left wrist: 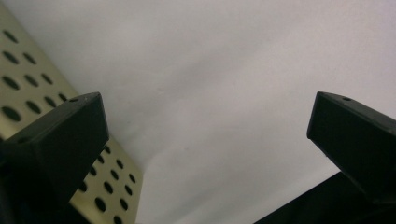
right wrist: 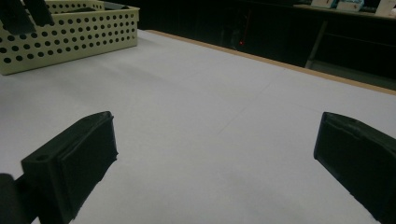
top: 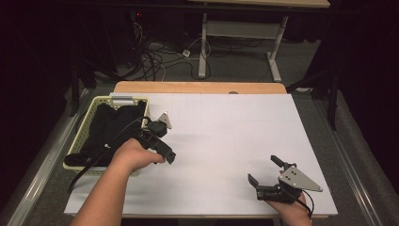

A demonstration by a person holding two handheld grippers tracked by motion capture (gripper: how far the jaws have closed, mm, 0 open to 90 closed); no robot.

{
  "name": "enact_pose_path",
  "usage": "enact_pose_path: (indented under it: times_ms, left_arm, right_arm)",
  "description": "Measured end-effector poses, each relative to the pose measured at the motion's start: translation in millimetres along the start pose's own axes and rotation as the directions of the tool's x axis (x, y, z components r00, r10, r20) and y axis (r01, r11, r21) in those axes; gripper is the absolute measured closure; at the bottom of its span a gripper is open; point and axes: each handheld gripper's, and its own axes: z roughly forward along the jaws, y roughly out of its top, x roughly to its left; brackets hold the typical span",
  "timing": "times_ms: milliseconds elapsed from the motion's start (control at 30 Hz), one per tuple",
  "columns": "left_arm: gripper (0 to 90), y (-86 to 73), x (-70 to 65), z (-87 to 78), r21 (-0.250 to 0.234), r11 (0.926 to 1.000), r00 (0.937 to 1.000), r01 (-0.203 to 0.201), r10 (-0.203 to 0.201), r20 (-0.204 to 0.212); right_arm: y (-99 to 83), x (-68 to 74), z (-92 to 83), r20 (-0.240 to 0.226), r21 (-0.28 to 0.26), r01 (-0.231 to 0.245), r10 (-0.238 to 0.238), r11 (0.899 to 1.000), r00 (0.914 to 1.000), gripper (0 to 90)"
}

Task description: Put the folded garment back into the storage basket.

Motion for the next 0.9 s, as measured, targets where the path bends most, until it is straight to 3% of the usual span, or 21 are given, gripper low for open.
enact_pose_path:
  times_ms: [267,367,567,633,733,900]
  left_arm:
    - [0.0,1.7,-11.5,24.6,-0.001,0.9983,0.9983,-0.057,0.057,-0.004]
    - [0.0,0.9,-17.5,32.1,-0.05,0.9957,0.9968,-0.078,0.078,0.013]
    - [0.0,-5.9,-25.1,49.1,-0.157,0.9825,0.9946,-0.101,0.104,0.011]
    - [0.0,-9.8,-23.3,54.2,-0.201,0.9739,0.9938,-0.106,0.11,0.012]
    - [0.0,-17.2,-20.2,60.2,-0.283,0.9539,0.9934,-0.101,0.112,0.023]
    - [0.0,-31.1,-15.3,68.9,-0.41,0.9082,0.9921,-0.082,0.113,0.053]
  right_arm:
    - [-0.4,0.5,0.2,-0.003,0.001,0.002,-0.002,1.0,1.0,0.2]
    - [-0.5,0.5,0.1,-0.002,0.0,0.004,-0.004,1.0,1.0,0.2]
    - [-0.9,-0.2,-0.5,-0.002,-0.002,0.0,0.0,1.0,1.0,0.2]
    - [-1.1,-0.1,-0.4,-0.002,0.0,0.001,-0.001,1.0,1.0,0.2]
    - [-1.2,0.3,-0.3,-0.002,-0.001,0.003,-0.003,1.0,1.0,0.2]
    - [-1.8,0.7,0.7,-0.003,0.002,0.003,-0.003,1.0,1.0,0.2]
